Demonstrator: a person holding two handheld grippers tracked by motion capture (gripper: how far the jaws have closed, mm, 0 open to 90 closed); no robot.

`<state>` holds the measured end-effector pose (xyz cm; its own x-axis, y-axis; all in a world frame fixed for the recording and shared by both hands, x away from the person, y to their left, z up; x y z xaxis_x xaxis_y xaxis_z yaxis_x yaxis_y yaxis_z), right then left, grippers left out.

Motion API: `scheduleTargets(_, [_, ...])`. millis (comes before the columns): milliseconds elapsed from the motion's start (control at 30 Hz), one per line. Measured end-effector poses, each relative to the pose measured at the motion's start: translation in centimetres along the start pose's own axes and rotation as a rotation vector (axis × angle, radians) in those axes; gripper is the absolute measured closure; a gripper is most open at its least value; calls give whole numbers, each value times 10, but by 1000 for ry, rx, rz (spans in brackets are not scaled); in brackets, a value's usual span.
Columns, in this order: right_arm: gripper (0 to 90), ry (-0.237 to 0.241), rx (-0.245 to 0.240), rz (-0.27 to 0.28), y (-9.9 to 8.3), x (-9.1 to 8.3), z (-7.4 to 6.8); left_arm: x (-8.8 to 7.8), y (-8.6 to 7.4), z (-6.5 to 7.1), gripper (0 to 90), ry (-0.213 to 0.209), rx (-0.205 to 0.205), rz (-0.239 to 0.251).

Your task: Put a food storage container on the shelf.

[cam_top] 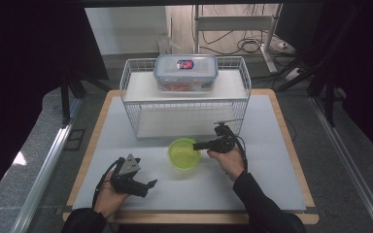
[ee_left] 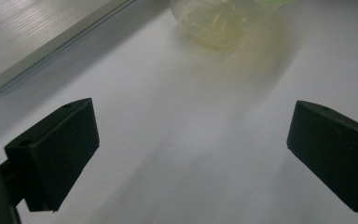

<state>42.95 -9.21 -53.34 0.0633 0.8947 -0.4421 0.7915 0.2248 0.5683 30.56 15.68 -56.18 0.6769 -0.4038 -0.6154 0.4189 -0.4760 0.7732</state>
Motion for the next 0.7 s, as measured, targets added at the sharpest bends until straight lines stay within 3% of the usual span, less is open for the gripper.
scheduleTargets(133, [818, 38, 26, 12, 0, 1, -3, 0, 0, 0, 21, 0, 0, 2])
scheduleTargets(333, [821, 19, -1, 27, 2, -2, -4, 0, 0, 0, 21, 0, 0, 2])
scheduleTargets(400, [821, 42, 16, 39, 4, -5, -6, 0, 0, 0, 21, 0, -1, 3])
scheduleTargets(700, [821, 60, -20, 72, 12, -18, -20, -2, 1, -1, 21, 5, -9, 13])
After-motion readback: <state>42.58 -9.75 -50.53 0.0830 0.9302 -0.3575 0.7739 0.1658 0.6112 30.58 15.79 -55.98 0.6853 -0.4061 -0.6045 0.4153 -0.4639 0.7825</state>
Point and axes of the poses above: each handheld gripper's, and its own axes: x roughly forward along the jaws, y roughly out of its top, z roughly to its right, the point moved 6 cm from there along x, roughly forward along the jaws, and after that the axes turned 10 degrees about y, right-handed, at the moved point
